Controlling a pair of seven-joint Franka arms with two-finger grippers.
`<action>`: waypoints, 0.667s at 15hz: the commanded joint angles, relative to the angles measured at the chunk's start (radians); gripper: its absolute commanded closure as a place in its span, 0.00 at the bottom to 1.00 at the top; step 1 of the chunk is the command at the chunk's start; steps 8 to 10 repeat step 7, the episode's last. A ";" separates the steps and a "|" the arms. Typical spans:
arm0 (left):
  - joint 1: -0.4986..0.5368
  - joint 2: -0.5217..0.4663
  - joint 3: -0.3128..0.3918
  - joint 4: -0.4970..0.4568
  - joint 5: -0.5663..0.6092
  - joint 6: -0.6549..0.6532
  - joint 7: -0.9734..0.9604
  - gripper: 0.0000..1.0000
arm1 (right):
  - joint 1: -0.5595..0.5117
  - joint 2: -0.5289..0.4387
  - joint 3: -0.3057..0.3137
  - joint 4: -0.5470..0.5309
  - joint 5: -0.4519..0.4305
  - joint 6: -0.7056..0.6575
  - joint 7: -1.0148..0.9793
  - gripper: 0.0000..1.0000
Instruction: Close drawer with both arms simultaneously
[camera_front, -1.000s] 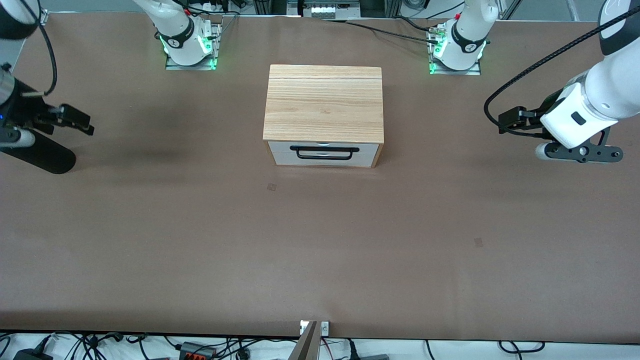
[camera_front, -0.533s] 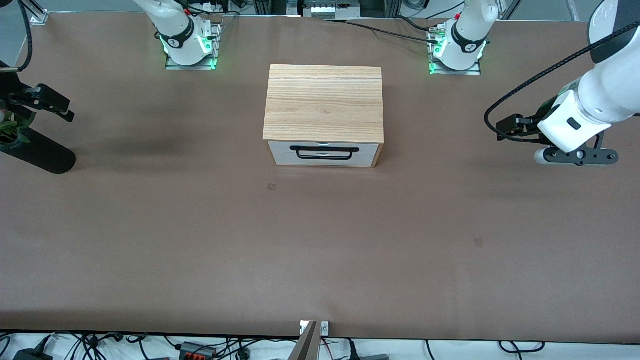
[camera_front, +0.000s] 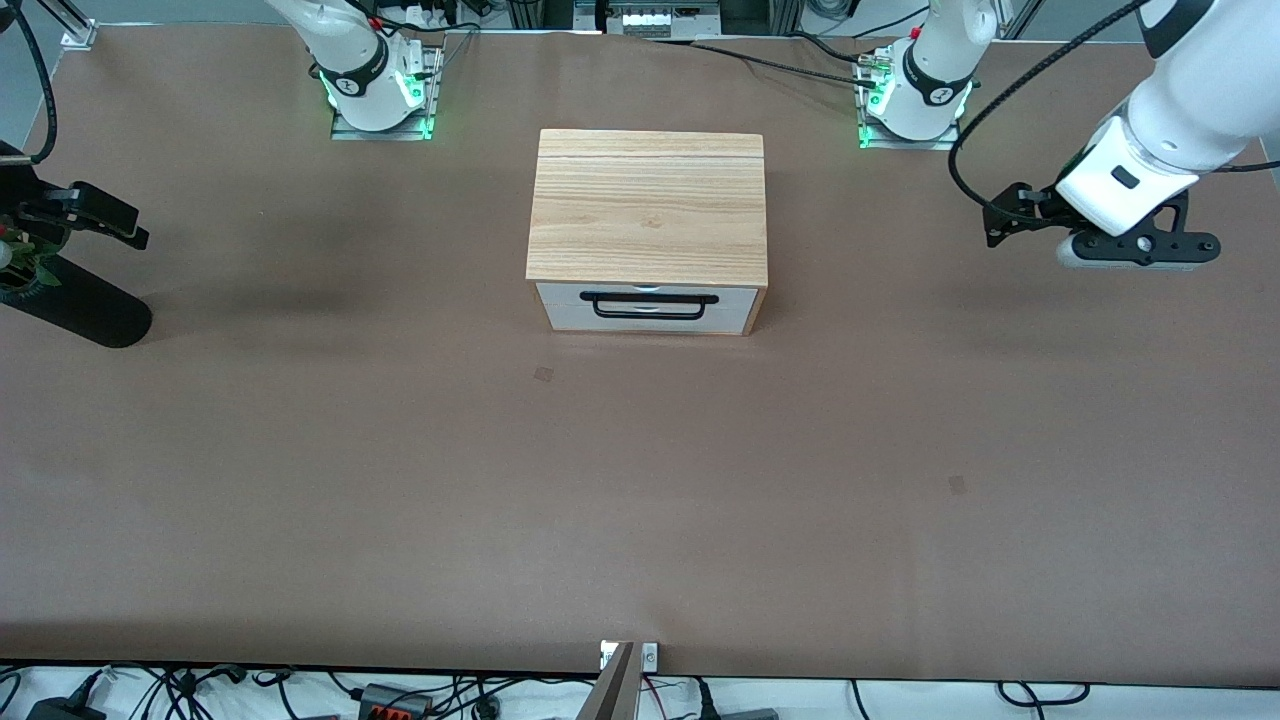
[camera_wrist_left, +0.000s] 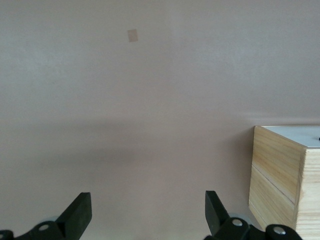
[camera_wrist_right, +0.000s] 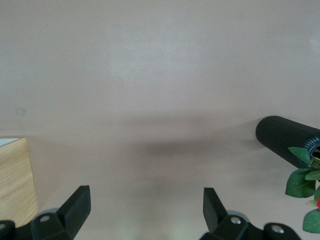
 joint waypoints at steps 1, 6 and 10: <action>0.010 -0.015 -0.013 -0.021 -0.016 0.017 0.008 0.00 | 0.017 0.004 -0.005 0.024 -0.004 -0.029 0.015 0.00; 0.016 -0.009 -0.012 -0.009 -0.020 0.004 0.006 0.00 | 0.017 0.001 0.001 0.024 -0.004 -0.033 0.015 0.00; 0.015 -0.008 -0.012 -0.004 -0.020 0.003 0.005 0.00 | 0.017 0.001 0.001 0.024 -0.004 -0.033 0.015 0.00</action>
